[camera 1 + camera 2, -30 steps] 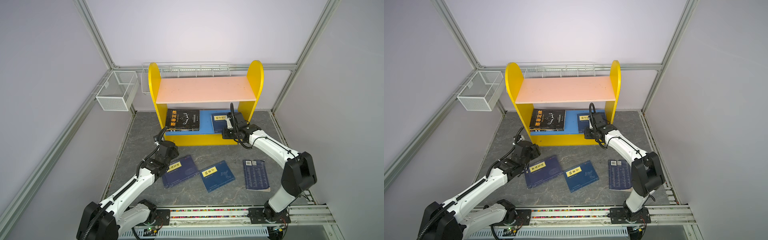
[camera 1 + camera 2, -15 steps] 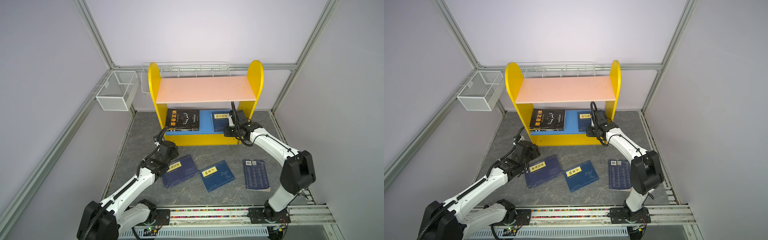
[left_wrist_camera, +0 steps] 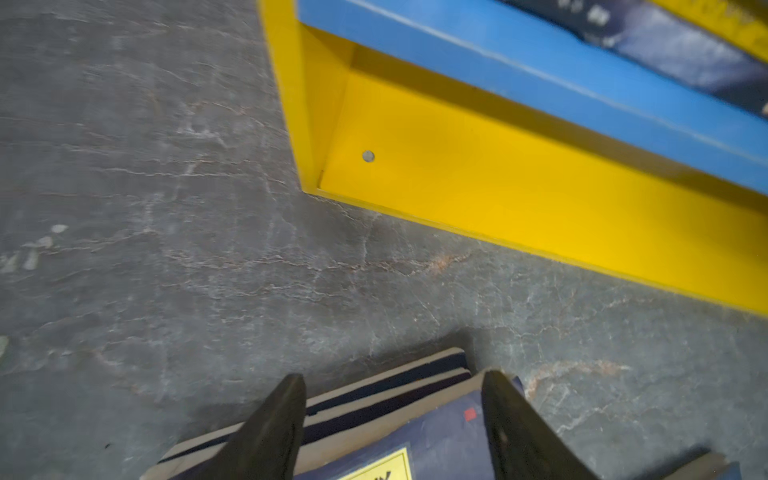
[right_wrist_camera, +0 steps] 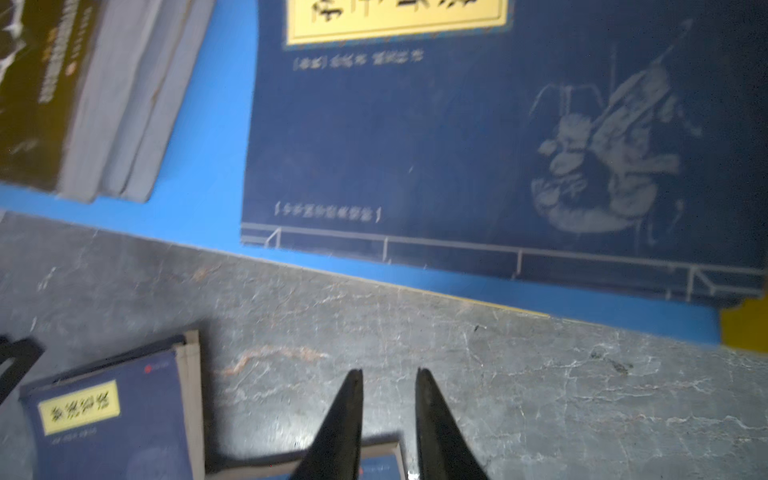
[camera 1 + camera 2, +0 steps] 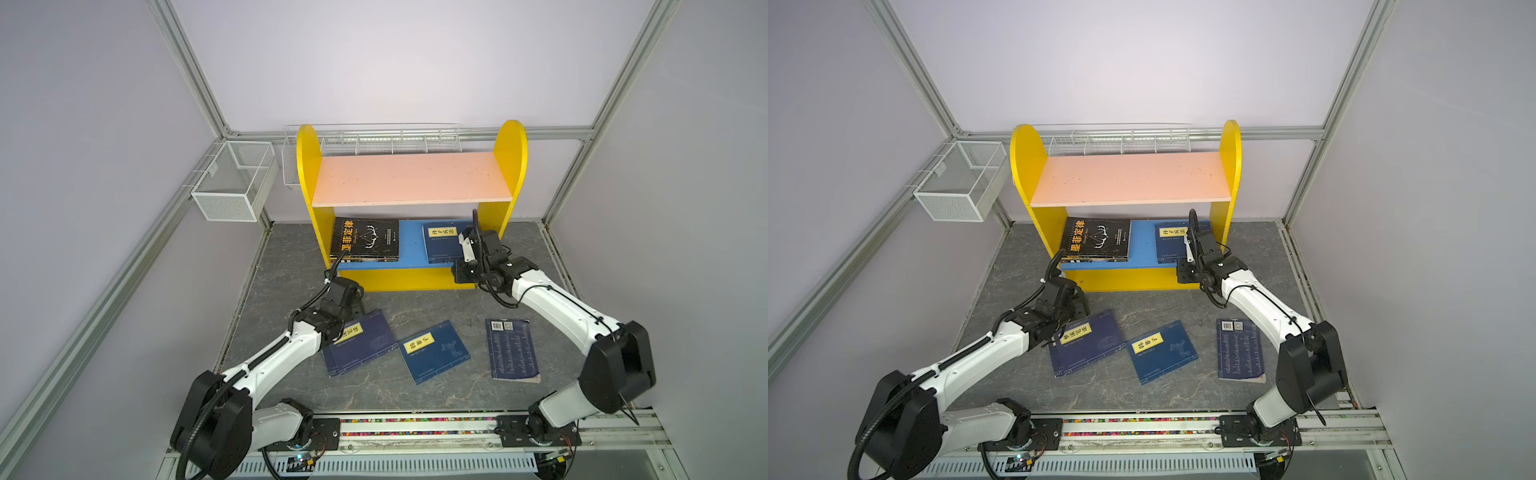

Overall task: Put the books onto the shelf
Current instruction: 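Reach both grippers to the blue Hanfeizi book on the pile and close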

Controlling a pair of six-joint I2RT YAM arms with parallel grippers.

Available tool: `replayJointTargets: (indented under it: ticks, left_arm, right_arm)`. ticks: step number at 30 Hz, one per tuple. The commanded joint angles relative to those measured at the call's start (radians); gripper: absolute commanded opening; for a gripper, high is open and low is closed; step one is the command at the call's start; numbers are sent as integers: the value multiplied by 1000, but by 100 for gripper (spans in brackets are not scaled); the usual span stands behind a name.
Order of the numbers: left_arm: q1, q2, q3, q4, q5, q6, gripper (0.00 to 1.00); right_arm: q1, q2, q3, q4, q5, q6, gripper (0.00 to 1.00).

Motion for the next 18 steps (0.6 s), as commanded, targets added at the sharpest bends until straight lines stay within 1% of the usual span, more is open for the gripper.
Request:
replayJointTargets:
  ticks: [1, 4, 7, 10, 13, 15, 18]
  left_arm:
    - [-42, 67, 75, -18, 123, 133, 67]
    - [-147, 136, 136, -54, 110, 233, 67]
    - [-228, 196, 180, -85, 150, 327, 67]
    - [-299, 246, 201, -118, 169, 415, 67]
    - [-364, 276, 202, -129, 124, 473, 67]
    - [-374, 292, 207, -140, 129, 485, 67]
    - [-376, 315, 219, -161, 170, 504, 67]
  right_arm:
    - [16, -76, -128, -7, -101, -17, 37]
    - [33, -132, -248, -12, -176, -19, 54]
    - [46, -161, -334, -36, -229, -24, 69]
    - [49, -135, -376, -85, -264, -12, 74]
    - [53, -118, -425, -88, -252, 15, 75]
    - [52, -110, -453, -76, -237, 29, 76]
    - [53, -85, -476, -66, -257, 21, 76]
